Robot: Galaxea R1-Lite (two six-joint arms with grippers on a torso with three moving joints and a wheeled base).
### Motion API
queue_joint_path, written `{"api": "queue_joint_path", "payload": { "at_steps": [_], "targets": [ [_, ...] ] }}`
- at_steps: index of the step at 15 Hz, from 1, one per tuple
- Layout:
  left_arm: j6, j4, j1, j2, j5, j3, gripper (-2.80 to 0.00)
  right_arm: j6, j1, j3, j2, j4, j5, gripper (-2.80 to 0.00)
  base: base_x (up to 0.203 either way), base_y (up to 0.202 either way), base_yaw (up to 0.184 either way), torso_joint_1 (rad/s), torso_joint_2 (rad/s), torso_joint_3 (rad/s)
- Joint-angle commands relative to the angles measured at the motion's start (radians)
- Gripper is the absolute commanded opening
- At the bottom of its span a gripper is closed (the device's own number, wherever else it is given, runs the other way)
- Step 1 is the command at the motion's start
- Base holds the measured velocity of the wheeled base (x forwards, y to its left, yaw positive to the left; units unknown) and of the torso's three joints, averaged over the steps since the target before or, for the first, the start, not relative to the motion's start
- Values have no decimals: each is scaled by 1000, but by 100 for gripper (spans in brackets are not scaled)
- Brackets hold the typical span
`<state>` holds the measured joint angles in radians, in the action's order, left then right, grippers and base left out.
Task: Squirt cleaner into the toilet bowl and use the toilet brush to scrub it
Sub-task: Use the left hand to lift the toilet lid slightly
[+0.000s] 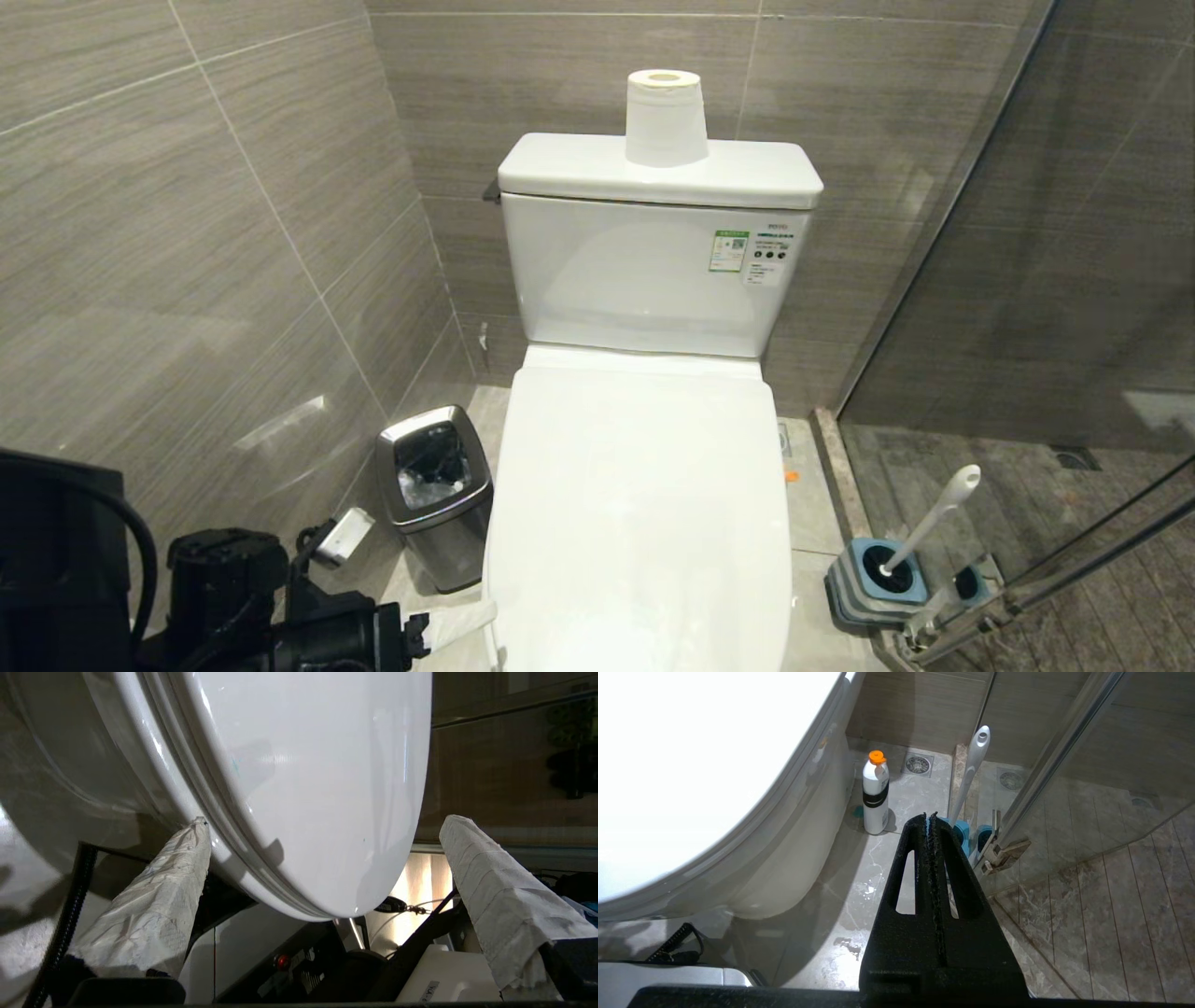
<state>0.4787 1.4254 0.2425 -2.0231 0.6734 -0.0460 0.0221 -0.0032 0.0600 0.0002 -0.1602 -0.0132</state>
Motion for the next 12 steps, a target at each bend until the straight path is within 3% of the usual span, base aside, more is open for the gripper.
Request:
{"api": "queue_joint_path", "payload": {
  "at_steps": [1,4,12],
  "targets": [
    [16,26,-17,7,21,7,0,1,0,0,-2,-1,-1,-280,0,0,0,0,0,0],
    [38,104,-28,-2,38,38,0,1,0,0,0,-1,-1,-280,0,0,0,0,0,0],
    [48,105,-24,-20,-5,44,0,1,0,0,-1,-1,-1,-280,0,0,0,0,0,0]
  ]
}}
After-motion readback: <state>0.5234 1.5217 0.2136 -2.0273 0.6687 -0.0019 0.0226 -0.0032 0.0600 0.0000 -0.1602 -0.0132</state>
